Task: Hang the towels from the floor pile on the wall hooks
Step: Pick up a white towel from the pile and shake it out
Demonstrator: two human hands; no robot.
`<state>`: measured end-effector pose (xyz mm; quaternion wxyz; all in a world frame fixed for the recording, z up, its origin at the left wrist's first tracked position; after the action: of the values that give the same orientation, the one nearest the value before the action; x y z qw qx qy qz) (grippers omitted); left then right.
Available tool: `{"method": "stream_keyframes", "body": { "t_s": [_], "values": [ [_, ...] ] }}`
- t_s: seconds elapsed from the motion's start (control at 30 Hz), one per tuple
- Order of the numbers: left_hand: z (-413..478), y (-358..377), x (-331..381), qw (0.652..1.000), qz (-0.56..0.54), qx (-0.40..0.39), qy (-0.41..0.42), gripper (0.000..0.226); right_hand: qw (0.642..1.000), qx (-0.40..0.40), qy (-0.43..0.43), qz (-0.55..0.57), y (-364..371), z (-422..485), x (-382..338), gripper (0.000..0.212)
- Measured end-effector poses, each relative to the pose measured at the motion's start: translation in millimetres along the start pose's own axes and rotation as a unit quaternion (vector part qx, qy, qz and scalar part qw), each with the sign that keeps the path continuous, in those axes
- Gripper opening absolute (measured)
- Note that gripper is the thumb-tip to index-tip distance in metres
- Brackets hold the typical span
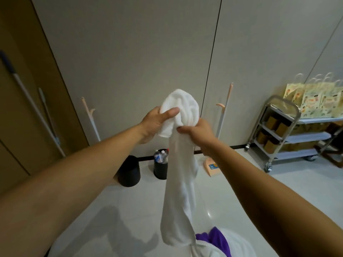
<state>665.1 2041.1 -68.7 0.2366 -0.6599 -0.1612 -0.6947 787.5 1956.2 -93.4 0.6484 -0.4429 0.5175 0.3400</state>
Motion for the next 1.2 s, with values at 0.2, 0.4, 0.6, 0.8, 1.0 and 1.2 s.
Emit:
{"method": "stream_keyframes", "body": {
  "t_s": [0.2, 0.4, 0.6, 0.8, 1.0, 1.2],
  "values": [
    [-37.2, 9.8, -68.3, 0.971, 0.059, -0.121, -0.198, 0.055, 0.993, -0.007, 0.007, 0.117, 7.6, 30.1, -57.3, 0.039],
    [-13.0, -1.6, -28.8, 0.988, -0.091, 0.015, -0.121, 0.034, 0.993, -0.089, -0.007, 0.076, 5.7, 28.1, -47.8, 0.073],
    [-6.2, -34.8, -4.5, 0.971, -0.165, 0.116, -0.131, 0.036, 0.974, -0.196, 0.108, 0.033, 22.0, 17.3, 24.7, 0.047],
    [-19.4, -50.2, -27.7, 0.959, 0.015, 0.184, -0.214, 0.033, 0.991, -0.090, 0.066, 0.079, 15.7, 33.2, 3.0, 0.021],
    [-49.9, -78.8, -43.4, 0.916, 0.166, 0.200, -0.306, 0.027, 0.995, -0.079, 0.016, 0.061, 13.3, 55.7, -7.3, 0.026],
    [-96.2, -106.8, -51.3, 0.887, 0.092, 0.266, -0.366, 0.022, 0.990, -0.091, 0.077, 0.071, -2.2, 80.3, 2.3, 0.034]
  ]
}}
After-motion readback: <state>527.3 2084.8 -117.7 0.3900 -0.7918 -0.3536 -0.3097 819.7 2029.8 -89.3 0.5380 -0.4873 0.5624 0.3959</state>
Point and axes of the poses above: each hand's wrist, its own z-axis towards the middle knuckle, its own y-axis out of the palm, x = y × z, the point moved 6 cm from there along z, towards the middle knuckle, and after that the axes turned 8 degrees about -x, right-handed, at the moved point
